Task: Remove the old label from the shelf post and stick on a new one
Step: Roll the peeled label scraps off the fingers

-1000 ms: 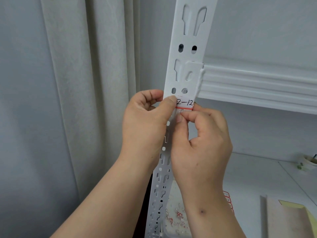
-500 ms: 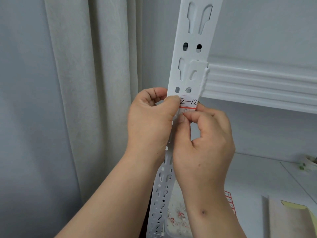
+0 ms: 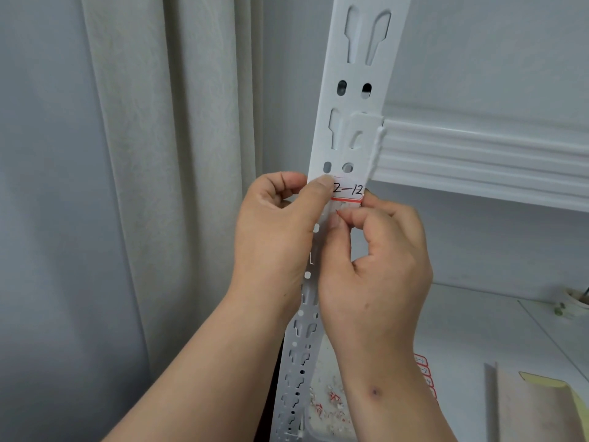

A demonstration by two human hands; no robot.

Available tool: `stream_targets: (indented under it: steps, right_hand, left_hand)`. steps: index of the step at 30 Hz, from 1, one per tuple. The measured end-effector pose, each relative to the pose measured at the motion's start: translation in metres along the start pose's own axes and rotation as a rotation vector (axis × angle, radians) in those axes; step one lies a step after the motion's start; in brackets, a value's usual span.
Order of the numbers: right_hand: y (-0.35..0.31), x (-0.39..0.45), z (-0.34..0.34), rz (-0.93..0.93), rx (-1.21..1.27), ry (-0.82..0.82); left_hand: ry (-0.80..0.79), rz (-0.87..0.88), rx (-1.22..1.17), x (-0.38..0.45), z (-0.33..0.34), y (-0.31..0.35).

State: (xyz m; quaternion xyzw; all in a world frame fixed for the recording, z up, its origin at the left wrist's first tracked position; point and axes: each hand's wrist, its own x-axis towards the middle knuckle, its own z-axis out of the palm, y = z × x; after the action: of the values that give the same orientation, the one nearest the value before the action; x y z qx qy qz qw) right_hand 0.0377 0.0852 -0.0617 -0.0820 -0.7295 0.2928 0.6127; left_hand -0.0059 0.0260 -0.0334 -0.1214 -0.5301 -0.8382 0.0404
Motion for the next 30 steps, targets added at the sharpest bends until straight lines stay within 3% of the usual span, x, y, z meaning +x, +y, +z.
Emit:
stream_targets:
  steps: [22, 26, 30]
  right_hand:
    - [-0.001, -0.001, -0.001, 0.013, -0.005, -0.018]
    - [-0.001, 0.0, -0.002, 0.006, 0.011, -0.023]
    - [0.0, 0.0, -0.003, 0.007, 0.009, -0.035]
  left_hand:
    - [-0.009, 0.085, 0.077, 0.004, 0.0, 0.002]
    - [0.027, 0.194, 0.12, -0.003, -0.009, -0.003]
    - [0.072, 0.484, 0.4, -0.008, -0.007, -0.001]
